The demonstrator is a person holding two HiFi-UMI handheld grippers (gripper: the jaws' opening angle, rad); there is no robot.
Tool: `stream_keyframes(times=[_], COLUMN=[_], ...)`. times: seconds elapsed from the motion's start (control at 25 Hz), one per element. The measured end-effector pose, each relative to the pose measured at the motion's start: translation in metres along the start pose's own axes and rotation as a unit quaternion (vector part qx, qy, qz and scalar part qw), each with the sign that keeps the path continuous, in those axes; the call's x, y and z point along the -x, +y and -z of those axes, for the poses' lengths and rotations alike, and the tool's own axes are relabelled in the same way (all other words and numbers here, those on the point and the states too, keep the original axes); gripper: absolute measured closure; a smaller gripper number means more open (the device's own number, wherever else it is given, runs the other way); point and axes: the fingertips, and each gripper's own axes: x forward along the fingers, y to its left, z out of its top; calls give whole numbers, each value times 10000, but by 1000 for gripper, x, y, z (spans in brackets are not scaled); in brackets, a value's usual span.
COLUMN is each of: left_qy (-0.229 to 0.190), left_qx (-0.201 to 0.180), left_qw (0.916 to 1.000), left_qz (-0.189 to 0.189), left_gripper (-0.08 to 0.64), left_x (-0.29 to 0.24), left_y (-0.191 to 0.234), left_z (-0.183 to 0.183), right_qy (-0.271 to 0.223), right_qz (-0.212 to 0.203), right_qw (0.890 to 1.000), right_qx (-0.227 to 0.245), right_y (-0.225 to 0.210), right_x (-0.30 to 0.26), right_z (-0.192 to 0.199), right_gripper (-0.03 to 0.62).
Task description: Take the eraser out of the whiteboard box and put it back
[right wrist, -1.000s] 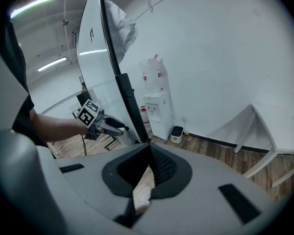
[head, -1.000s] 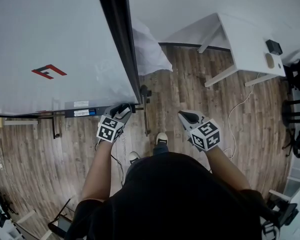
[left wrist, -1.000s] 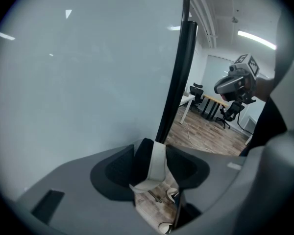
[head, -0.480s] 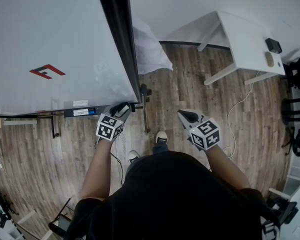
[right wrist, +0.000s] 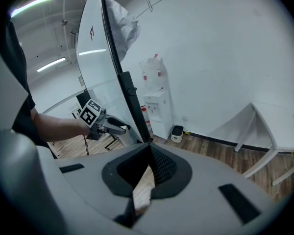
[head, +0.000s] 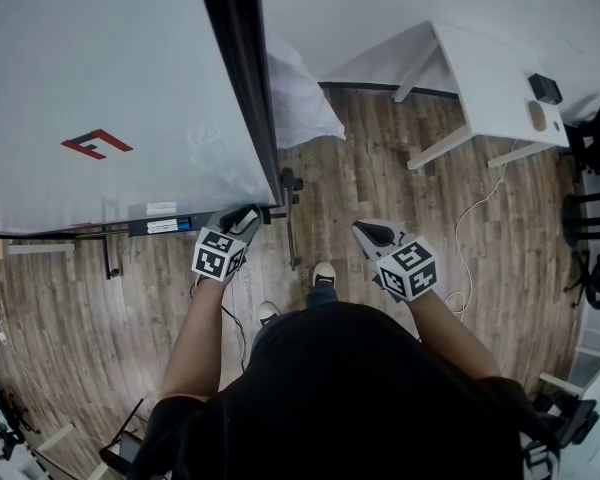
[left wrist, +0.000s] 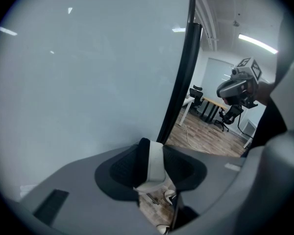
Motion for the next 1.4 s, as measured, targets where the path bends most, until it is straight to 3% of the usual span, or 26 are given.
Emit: stream_keyframes(times=[0.68, 1.4], left_qy=[-51, -521], left_qx=[-57, -289], left_qw=[10000, 9982], left_qz=[9, -59], left_gripper=[401, 406], left_x=[12, 61], left_y=[-5, -14], left_z=[-11, -53], right_qy=[-96, -309], right_qz=[-40, -238], right_qw=[9999, 9989], right_qx=[39, 244], right_y=[9, 39], right_x=[4, 4], right_z=[-1, -15], right_gripper=[598, 598])
